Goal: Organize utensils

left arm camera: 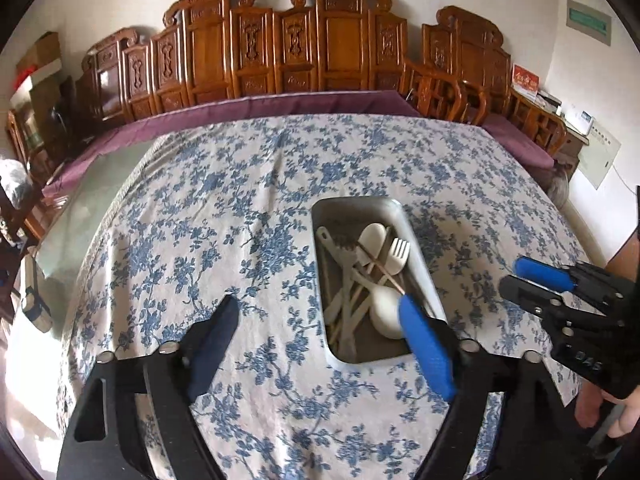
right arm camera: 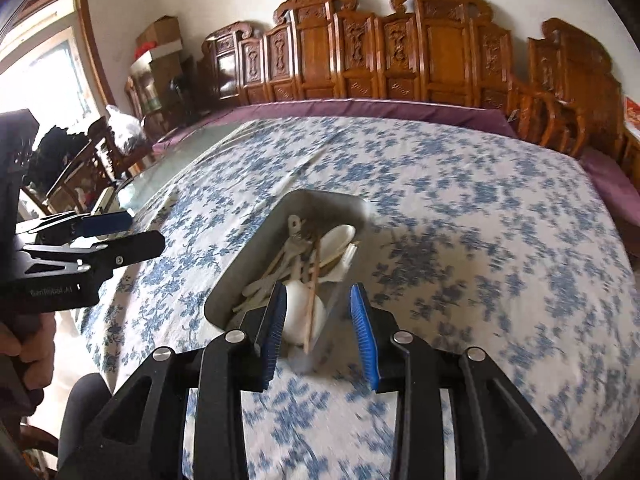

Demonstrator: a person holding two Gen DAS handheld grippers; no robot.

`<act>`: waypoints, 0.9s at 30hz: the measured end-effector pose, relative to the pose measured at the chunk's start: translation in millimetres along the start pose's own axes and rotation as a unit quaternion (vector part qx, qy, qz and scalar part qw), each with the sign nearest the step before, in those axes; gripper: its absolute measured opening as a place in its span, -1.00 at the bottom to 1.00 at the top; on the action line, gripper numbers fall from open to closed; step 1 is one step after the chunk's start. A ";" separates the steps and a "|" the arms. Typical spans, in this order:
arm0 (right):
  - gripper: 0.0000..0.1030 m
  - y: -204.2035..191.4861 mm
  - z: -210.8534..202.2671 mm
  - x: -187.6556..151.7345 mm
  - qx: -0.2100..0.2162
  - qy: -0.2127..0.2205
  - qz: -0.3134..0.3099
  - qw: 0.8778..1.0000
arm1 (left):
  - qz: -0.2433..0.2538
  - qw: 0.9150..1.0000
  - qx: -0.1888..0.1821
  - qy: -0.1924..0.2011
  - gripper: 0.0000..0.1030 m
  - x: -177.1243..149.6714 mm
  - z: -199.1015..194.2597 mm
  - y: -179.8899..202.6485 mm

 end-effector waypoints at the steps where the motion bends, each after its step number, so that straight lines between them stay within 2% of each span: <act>1: -0.22 3.1 -8.7 -4.2 -0.005 0.003 0.002 1.000 | 0.000 1.000 -0.001 0.001 0.64 -1.3 -1.8 2.6; 4: -0.06 13.4 -29.4 -17.4 -0.025 0.006 0.013 1.000 | -0.004 1.000 -0.005 0.005 0.78 -8.2 -9.3 15.3; 6: 0.31 20.1 -43.5 -25.3 -0.034 0.011 0.023 0.999 | -0.004 1.000 -0.006 0.008 0.83 -13.1 -14.5 23.2; 7: 0.38 24.2 -52.6 -29.6 -0.042 0.017 0.030 0.999 | -0.005 1.000 -0.007 0.010 0.85 -16.0 -17.8 27.6; 9: 0.67 30.2 -63.9 -36.9 -0.048 0.024 0.039 0.998 | -0.009 1.000 -0.007 0.013 0.85 -21.3 -24.3 33.3; 12: 0.88 37.8 -81.9 -48.8 -0.062 0.027 0.054 0.996 | -0.012 1.000 -0.017 0.021 0.85 -28.4 -39.0 44.3; 14: 0.95 41.6 -95.1 -55.4 -0.070 0.033 0.060 0.995 | -0.013 0.999 -0.017 0.032 0.85 -32.0 -51.3 50.1; 20: 0.95 46.3 -134.1 -68.4 -0.091 0.052 0.076 0.992 | -0.010 0.998 -0.012 0.060 0.85 -37.4 -83.4 63.2; 27: 0.95 39.7 -195.5 -58.0 -0.113 0.124 0.070 0.983 | 0.005 0.993 -0.001 0.116 0.85 -32.4 -138.2 78.0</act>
Point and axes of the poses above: each gripper's, at about its wrist camera, not at the fingertips, and z roughly the way its jaws point, y to its right, x to its top, the point moved 7 cm from there along z, roughly the way its jaws point, and after that the axes turned 9 degrees about -y, right-handed, at the moved point
